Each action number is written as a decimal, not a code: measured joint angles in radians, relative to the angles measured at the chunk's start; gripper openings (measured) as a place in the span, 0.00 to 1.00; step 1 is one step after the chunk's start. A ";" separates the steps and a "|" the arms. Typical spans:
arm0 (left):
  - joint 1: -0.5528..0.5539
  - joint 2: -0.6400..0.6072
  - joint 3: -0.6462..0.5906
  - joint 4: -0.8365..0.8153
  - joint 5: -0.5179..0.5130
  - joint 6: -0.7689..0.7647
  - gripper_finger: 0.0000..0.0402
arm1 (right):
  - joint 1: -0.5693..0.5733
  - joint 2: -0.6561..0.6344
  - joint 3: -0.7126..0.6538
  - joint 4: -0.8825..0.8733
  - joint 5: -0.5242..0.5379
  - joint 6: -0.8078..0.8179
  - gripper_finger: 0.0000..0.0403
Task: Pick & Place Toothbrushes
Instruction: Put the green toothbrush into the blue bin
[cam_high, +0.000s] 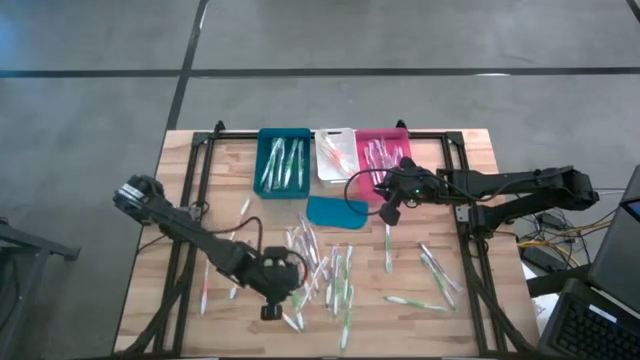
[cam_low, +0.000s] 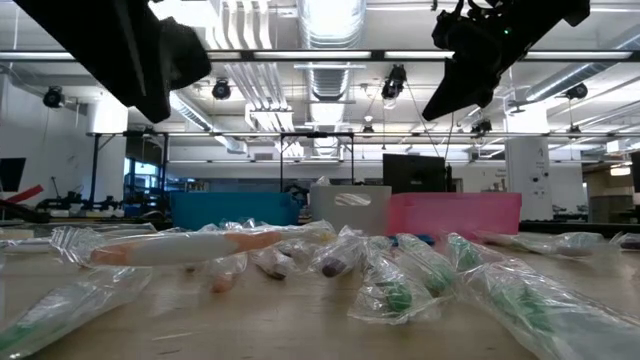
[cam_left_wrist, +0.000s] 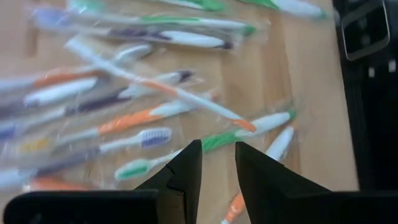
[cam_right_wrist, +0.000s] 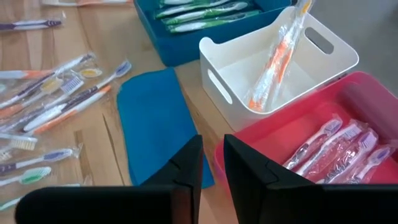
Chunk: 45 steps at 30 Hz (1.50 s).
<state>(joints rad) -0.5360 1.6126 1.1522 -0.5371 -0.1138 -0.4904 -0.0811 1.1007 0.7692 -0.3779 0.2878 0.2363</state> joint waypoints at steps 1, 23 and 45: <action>-0.002 0.017 0.019 -0.008 0.002 0.050 0.26 | 0.000 0.000 0.000 0.003 0.000 0.002 0.16; -0.017 0.139 0.086 -0.051 0.046 0.901 0.26 | 0.002 0.000 0.002 0.022 -0.001 -0.008 0.19; -0.005 0.295 0.087 -0.028 -0.004 1.151 0.26 | 0.002 0.000 0.003 0.048 -0.003 -0.012 0.18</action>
<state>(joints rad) -0.5407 1.9077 1.2388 -0.5649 -0.1179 0.6609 -0.0788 1.1007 0.7719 -0.3295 0.2848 0.2245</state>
